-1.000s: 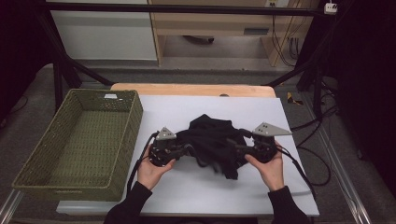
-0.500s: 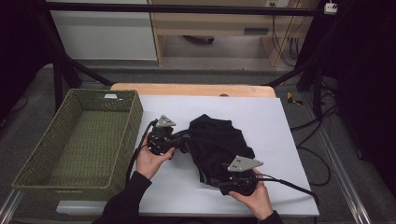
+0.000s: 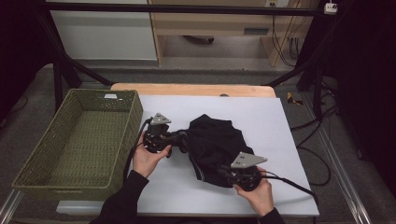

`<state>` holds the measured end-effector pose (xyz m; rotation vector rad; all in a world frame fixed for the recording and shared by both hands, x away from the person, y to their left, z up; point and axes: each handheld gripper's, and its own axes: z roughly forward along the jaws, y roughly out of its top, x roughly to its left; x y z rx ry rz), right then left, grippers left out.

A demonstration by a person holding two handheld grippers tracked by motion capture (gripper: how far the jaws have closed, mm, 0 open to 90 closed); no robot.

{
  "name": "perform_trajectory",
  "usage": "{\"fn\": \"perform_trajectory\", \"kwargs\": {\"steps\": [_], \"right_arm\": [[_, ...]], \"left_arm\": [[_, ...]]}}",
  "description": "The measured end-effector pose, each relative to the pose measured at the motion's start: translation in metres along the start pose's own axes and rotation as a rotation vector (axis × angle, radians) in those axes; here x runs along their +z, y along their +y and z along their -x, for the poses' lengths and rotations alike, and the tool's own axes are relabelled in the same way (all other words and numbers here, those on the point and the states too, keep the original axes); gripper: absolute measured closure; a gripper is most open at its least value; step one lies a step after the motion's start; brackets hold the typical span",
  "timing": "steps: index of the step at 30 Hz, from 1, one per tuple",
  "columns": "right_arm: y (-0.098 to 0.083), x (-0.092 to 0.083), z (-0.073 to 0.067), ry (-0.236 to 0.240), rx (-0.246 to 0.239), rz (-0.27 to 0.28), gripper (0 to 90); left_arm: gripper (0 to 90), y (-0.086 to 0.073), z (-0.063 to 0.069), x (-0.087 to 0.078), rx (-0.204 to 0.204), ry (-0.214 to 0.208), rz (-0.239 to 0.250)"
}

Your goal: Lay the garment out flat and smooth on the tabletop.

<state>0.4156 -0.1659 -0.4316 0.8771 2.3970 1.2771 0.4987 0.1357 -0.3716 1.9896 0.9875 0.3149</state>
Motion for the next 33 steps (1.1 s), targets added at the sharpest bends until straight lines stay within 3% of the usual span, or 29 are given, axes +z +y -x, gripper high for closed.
{"fn": "perform_trajectory", "kwargs": {"steps": [4, 9, 14, 20, 23, 24, 26, 31, 33], "right_arm": [[0.024, -0.026, 0.028, -0.037, 0.074, 0.12, 82.3], [0.053, -0.028, 0.068, -0.097, 0.165, 0.211, 82.7], [0.074, -0.004, 0.105, -0.176, 0.234, 0.244, 82.6], [0.082, 0.04, 0.14, -0.279, 0.286, 0.187, 81.7], [0.077, 0.059, 0.151, -0.376, 0.302, 0.124, 79.4], [0.074, 0.063, 0.154, -0.401, 0.304, 0.093, 77.1], [0.071, 0.066, 0.155, -0.438, 0.282, 0.056, 65.8], [0.066, 0.043, 0.152, -0.445, 0.292, 0.133, 50.0], [0.064, 0.029, 0.148, -0.418, 0.296, 0.164, 45.4]], "left_arm": [[80.7, 0.018, -0.006, -0.012, -0.001, 0.032, 0.029], [80.3, 0.041, -0.021, -0.011, -0.033, 0.076, 0.052], [79.0, 0.054, -0.039, 0.007, -0.067, 0.134, 0.069], [73.5, 0.053, -0.065, 0.043, -0.099, 0.179, 0.057], [62.1, 0.047, -0.072, 0.056, -0.108, 0.162, 0.021], [54.3, 0.044, -0.073, 0.057, -0.114, 0.148, 0.025], [41.2, 0.037, -0.073, 0.056, -0.122, 0.128, 0.036], [23.2, 0.022, -0.065, 0.043, -0.087, 0.071, 0.075], [17.6, 0.013, -0.057, 0.038, -0.068, 0.035, 0.079]]}}
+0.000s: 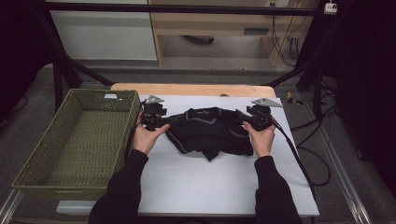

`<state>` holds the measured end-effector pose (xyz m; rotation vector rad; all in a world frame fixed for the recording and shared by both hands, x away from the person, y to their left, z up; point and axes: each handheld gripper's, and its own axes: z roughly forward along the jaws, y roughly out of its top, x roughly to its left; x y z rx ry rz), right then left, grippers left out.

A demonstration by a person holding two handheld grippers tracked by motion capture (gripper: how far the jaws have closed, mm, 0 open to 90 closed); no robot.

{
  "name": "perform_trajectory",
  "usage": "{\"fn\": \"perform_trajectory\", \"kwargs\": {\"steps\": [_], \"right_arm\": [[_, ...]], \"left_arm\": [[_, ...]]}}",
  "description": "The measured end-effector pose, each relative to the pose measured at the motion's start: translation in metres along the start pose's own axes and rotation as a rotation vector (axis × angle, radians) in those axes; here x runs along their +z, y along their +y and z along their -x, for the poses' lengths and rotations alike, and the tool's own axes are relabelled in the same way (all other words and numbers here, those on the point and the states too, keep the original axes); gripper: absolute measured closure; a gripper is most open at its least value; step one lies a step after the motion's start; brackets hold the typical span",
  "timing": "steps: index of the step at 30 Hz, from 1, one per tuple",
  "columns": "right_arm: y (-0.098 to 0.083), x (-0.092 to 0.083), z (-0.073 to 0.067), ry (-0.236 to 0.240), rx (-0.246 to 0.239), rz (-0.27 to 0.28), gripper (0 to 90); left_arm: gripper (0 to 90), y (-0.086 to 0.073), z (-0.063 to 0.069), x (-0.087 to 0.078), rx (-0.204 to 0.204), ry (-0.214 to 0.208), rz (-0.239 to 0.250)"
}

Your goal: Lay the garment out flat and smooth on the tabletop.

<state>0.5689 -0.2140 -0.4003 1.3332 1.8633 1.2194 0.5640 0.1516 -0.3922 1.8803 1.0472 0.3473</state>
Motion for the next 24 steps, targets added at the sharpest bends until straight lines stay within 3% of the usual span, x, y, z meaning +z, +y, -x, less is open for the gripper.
{"fn": "perform_trajectory", "kwargs": {"steps": [4, 6, 12, 15, 18, 21, 24], "right_arm": [[-0.007, -0.026, 0.0, 0.065, -0.007, 0.015, 35.9], [-0.013, -0.036, -0.002, 0.11, -0.01, 0.011, 31.2], [-0.038, -0.057, -0.016, 0.176, -0.056, -0.051, 19.0], [-0.05, -0.065, -0.024, 0.214, -0.062, -0.057, 19.4], [-0.056, -0.071, -0.03, 0.22, -0.098, -0.07, 21.6], [-0.056, -0.076, -0.036, 0.254, -0.101, -0.048, 27.9], [-0.06, -0.075, -0.044, 0.287, -0.126, -0.069, 38.0]], "left_arm": [[8.3, -0.019, 0.015, -0.005, 0.026, -0.042, -0.007], [7.0, -0.031, 0.024, -0.004, 0.053, -0.055, -0.034], [5.2, -0.056, 0.04, 0.001, 0.091, -0.073, -0.078], [5.3, -0.067, 0.044, 0.005, 0.108, -0.073, -0.098], [6.5, -0.078, 0.047, 0.013, 0.119, -0.08, -0.141], [13.6, -0.084, 0.05, 0.02, 0.143, -0.064, -0.193], [23.1, -0.09, 0.051, 0.027, 0.142, -0.047, -0.202]]}}
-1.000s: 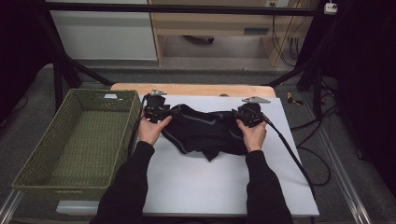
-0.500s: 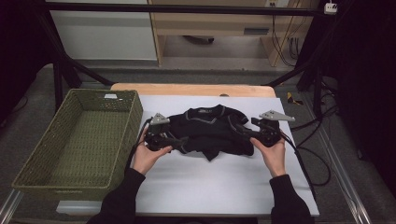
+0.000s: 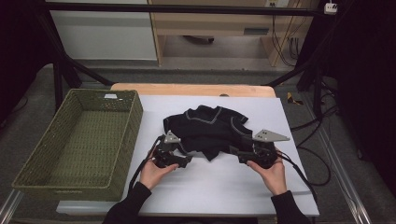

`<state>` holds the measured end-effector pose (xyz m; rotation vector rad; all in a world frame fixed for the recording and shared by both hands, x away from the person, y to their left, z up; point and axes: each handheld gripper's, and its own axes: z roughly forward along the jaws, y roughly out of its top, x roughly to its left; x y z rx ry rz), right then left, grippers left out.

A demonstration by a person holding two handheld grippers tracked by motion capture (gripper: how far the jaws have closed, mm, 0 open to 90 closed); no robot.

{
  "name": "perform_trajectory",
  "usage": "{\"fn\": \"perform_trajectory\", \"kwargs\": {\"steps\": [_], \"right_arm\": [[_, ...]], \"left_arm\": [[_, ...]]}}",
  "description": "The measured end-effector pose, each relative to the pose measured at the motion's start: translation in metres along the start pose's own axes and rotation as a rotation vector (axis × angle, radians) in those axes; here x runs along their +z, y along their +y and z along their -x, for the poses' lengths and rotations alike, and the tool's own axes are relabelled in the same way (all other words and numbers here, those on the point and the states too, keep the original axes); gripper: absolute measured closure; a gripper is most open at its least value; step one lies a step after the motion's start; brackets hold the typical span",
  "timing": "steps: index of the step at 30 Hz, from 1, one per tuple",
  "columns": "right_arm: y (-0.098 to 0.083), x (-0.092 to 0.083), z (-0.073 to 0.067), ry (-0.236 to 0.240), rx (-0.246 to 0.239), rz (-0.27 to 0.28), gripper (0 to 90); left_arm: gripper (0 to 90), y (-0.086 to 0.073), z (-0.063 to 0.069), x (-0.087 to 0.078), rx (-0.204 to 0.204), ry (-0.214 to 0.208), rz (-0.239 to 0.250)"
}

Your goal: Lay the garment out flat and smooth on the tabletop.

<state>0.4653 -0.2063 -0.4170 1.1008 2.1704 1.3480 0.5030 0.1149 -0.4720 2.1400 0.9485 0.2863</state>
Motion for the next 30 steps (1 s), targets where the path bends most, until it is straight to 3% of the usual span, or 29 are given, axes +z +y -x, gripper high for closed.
{"fn": "perform_trajectory", "kwargs": {"steps": [4, 8, 13, 17, 21, 25, 30], "right_arm": [[-0.012, 0.02, -0.002, -0.008, -0.015, -0.099, 41.5], [-0.022, 0.038, 0.004, -0.031, -0.015, -0.166, 42.6], [-0.031, 0.053, 0.015, -0.063, 0.004, -0.215, 44.8], [-0.035, 0.062, 0.017, -0.082, -0.013, -0.242, 48.9], [-0.036, 0.064, 0.018, -0.112, -0.026, -0.233, 63.4], [-0.035, 0.063, 0.02, -0.149, -0.05, -0.238, 82.7], [-0.031, 0.057, 0.019, -0.118, -0.028, -0.231, 87.9]], "left_arm": [[39.6, -0.004, 0.001, 0.009, 0.049, 0.063, 0.0], [49.5, -0.003, -0.003, 0.01, 0.017, 0.068, 0.023], [57.2, -0.002, -0.003, 0.011, 0.028, 0.091, 0.023], [62.4, -0.001, -0.001, 0.012, 0.035, 0.116, 0.019], [72.7, 0.0, -0.001, 0.011, 0.016, 0.115, 0.014], [75.6, 0.001, -0.001, 0.007, -0.004, 0.094, 0.008], [76.3, 0.006, -0.003, -0.01, -0.027, 0.067, 0.041]]}}
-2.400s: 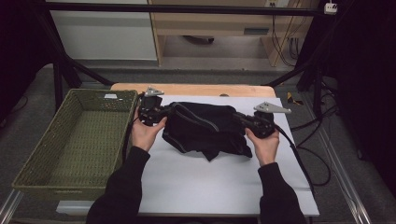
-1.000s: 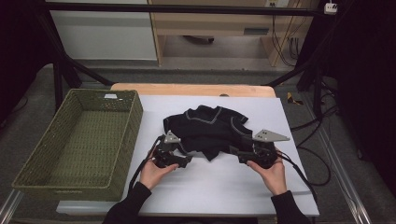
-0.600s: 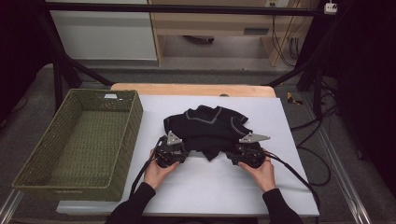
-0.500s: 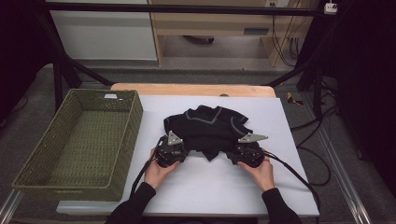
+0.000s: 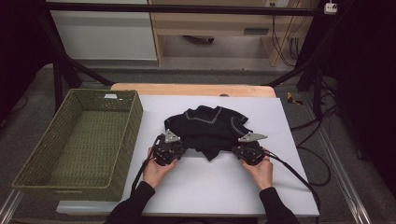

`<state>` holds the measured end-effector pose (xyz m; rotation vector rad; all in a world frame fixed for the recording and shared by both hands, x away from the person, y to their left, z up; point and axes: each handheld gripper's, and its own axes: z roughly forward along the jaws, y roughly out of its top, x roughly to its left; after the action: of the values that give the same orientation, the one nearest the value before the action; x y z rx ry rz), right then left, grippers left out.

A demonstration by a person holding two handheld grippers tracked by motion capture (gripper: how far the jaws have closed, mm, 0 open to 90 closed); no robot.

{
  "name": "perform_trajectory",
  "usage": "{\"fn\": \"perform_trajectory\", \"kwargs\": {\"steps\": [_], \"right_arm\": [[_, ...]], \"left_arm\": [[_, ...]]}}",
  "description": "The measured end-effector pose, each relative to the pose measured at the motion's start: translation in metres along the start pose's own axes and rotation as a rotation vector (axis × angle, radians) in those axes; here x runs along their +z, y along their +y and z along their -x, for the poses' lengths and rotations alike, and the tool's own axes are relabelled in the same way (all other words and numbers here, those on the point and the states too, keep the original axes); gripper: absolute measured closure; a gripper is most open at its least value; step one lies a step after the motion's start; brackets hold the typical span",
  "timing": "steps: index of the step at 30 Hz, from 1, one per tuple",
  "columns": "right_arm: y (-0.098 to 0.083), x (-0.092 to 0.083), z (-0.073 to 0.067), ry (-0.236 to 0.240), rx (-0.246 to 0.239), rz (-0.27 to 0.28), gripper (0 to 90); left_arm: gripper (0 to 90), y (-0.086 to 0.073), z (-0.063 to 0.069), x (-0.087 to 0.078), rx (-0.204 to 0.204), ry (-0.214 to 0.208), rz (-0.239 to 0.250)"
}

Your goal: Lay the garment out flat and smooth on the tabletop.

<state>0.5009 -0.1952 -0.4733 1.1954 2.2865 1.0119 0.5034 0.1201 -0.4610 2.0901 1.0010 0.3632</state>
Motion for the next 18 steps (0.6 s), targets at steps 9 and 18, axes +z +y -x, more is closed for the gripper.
{"fn": "perform_trajectory", "kwargs": {"steps": [9, 18], "right_arm": [[0.005, -0.057, -0.004, 0.118, -0.011, 0.113, 88.4], [0.009, -0.089, -0.005, 0.101, -0.045, 0.15, 88.4]], "left_arm": [[76.4, 0.013, -0.005, -0.048, -0.051, -0.08, 0.099], [76.3, 0.018, -0.001, -0.063, -0.046, -0.098, 0.123]]}}
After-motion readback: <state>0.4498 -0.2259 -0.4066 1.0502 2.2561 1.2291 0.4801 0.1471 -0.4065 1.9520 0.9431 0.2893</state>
